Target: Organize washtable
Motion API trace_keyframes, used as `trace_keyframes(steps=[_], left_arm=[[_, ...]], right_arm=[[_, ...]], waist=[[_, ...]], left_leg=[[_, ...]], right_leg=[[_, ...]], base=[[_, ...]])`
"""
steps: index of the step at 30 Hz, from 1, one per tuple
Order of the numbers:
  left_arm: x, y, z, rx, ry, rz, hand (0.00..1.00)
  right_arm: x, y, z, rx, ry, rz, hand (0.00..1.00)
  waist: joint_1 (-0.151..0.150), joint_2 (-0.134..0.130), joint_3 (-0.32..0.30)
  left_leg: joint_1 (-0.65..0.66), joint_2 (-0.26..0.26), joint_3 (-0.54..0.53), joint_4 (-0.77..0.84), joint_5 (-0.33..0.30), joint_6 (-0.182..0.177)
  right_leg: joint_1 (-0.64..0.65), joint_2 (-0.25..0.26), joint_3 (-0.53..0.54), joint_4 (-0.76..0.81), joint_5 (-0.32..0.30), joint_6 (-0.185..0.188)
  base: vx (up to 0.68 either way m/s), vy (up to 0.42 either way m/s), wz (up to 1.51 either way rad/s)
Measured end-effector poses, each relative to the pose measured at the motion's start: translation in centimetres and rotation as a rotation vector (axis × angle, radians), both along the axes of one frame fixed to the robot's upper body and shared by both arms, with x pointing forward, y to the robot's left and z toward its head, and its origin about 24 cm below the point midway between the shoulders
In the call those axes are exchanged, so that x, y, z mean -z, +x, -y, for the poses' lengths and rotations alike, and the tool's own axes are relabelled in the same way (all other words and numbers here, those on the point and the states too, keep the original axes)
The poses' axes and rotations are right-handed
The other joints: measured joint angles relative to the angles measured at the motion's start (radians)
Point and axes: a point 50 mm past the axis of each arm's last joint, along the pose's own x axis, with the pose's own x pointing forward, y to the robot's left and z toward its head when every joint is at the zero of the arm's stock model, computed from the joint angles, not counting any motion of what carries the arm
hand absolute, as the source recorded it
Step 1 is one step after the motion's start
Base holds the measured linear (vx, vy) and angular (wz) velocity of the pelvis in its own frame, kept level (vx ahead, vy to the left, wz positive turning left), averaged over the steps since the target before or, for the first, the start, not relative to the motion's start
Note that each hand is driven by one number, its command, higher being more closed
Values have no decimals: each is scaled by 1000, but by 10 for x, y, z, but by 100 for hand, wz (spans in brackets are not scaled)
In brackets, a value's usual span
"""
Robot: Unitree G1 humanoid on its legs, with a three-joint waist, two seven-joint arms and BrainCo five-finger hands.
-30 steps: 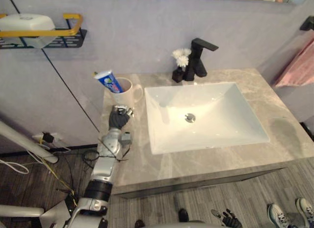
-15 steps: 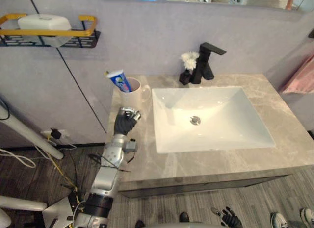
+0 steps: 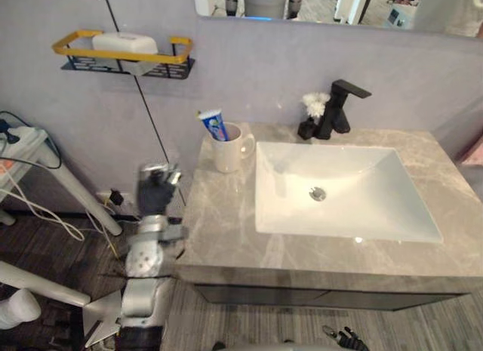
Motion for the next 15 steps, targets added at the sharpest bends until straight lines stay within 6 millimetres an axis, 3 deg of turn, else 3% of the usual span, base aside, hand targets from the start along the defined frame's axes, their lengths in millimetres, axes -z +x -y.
trace_keyframes(steps=[3, 7, 8, 15], left_arm=[[24, -5, -30, -106, -22, -103, 100], [54, -14, -52, -193, -64, -232, 100], [64, -18, -57, -213, -76, -274, 0], [127, -44, -68, -282, -130, -575, 0]], right_arm=[[0, 1, 0, 1, 0, 3, 0], [0, 1, 1, 1, 0, 5, 0], [0, 1, 0, 1, 0, 5, 0], [-1, 3, 1, 2, -4, 10, 0]], waist=[[8, -2, -3], [27, -8, -13], [30, -11, -16], [42, -14, -25]], left_leg=[[14, 0, -4, -4, 9, 1], [25, 0, -4, -19, 17, 1], [25, 0, -6, -19, 17, 1], [32, 0, -16, -20, 20, -1]], right_leg=[[13, 0, -22, -2, -2, -4], [18, -1, -28, -4, -3, -5], [20, -1, -33, -4, -3, -5], [33, -2, -48, -5, -7, -2]], base=[[7, -28, 13], [-21, -17, 3], [-43, -25, 9], [-35, -20, 5]])
